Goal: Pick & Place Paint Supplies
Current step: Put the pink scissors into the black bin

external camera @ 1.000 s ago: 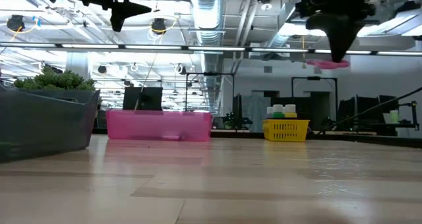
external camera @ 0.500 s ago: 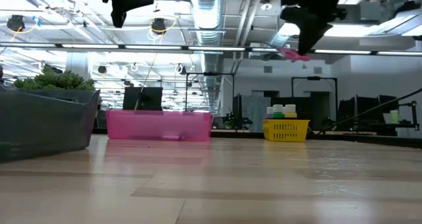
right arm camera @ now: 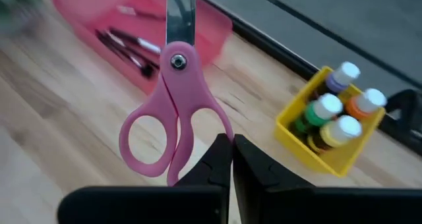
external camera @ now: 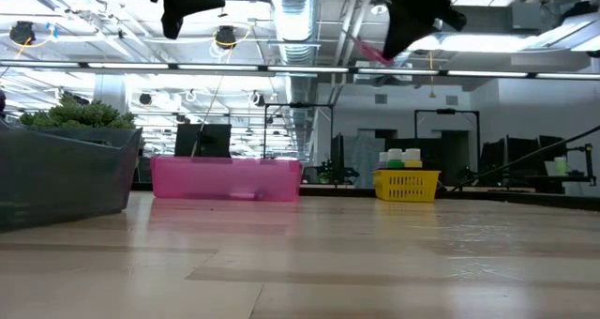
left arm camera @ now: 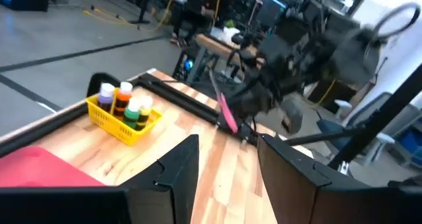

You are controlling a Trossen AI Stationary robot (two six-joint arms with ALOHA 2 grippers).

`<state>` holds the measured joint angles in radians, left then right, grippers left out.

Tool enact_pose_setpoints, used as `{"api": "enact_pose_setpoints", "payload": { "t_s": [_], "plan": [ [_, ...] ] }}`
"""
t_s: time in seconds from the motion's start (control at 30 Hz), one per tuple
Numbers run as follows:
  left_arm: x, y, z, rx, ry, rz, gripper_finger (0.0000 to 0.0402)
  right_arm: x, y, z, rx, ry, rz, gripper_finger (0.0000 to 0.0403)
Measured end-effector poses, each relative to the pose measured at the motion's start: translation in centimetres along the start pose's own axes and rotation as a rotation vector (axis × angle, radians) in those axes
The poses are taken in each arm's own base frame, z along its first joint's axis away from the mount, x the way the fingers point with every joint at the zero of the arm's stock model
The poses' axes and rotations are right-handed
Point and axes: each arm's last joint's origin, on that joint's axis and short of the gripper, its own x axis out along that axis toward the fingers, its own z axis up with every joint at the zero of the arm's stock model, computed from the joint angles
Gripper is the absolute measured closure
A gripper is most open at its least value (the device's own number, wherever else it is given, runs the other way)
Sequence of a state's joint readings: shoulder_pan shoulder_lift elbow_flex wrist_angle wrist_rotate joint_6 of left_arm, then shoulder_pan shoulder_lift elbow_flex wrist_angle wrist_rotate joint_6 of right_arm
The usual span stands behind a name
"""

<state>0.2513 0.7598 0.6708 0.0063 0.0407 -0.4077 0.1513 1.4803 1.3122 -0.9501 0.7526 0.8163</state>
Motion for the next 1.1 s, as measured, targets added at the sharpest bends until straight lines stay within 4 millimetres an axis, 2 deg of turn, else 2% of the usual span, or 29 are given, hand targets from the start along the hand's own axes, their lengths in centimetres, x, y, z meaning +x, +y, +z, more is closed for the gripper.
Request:
{"api": "enact_pose_setpoints", "payload": {
  "t_s": [0.33, 0.5, 0.73, 0.9, 1.1],
  "plan": [
    [1.2, -0.9, -1.0, 0.016, 0.025, 0.030, 0.0252, -1.6, 1.1, 3.1, 0.205, -0.110, 0.149, 0.0403],
    [2.2, -1.5, -1.5, 0.013, 0.032, -0.005, 0.0252, -1.6, 1.6, 4.3, 0.290, -0.158, 0.236, 0.0403],
    [3.3, -2.5, -1.9, 0.019, 0.012, -0.066, 0.0249, -1.5, 1.6, 5.1, 0.344, -0.199, 0.266, 0.0403],
    [4.2, -3.1, -2.1, 0.054, -0.018, -0.102, 0.0223, -1.5, 1.7, 5.4, 0.369, -0.224, 0.279, 0.0403],
    [5.7, -5.0, -2.2, 0.239, -0.024, -0.079, 0.0181, -1.3, 1.4, 5.8, 0.385, -0.237, 0.266, 0.0403]
  ]
}}
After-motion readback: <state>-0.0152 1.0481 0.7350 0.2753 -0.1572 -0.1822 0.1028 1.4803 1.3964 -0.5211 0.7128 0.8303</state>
